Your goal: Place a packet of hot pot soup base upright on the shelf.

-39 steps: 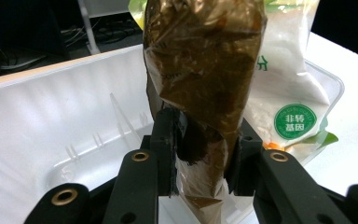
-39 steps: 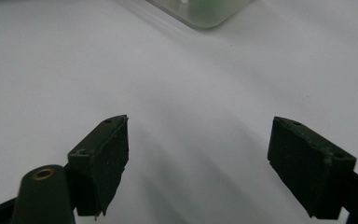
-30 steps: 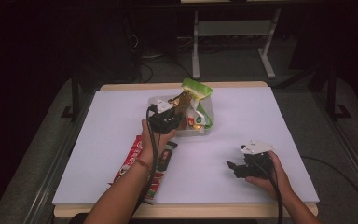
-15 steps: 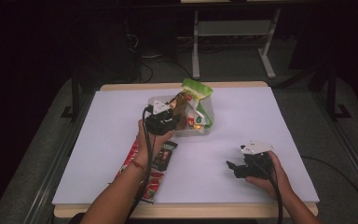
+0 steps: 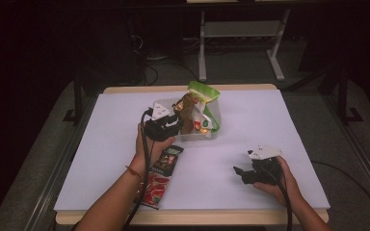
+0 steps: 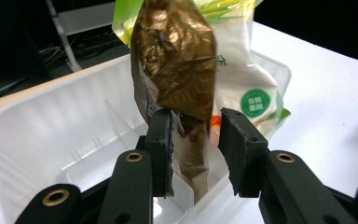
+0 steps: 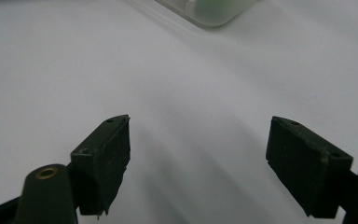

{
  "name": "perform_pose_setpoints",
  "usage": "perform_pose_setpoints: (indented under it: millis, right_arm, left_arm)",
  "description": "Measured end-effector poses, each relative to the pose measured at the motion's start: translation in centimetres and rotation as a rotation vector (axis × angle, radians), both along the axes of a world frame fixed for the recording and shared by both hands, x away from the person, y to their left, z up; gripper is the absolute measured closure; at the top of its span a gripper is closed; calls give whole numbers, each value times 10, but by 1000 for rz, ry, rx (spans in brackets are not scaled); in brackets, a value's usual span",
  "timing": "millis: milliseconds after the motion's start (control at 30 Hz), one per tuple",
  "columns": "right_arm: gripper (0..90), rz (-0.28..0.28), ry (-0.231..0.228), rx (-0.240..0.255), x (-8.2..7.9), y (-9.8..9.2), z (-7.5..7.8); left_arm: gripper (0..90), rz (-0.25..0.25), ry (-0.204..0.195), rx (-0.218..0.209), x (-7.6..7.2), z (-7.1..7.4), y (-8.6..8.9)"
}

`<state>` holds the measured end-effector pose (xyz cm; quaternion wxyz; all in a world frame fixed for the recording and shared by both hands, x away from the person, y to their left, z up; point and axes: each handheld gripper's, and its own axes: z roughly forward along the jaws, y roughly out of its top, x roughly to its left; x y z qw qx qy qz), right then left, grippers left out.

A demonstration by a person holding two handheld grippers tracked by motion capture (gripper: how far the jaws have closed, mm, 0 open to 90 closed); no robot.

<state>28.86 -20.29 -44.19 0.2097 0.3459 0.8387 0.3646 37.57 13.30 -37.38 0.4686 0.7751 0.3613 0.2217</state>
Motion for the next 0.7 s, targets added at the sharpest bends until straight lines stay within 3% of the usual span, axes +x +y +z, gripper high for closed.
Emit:
perform_pose_setpoints:
  millis: [400,700]
  right_arm:
    - [217,7,9,9,0,2,0]
    - [217,26,13,14,1,5,0]
  left_arm:
    - [563,-10,-20,44,-18,6,30]
    - [517,-59,-19,88,-38,1,74]
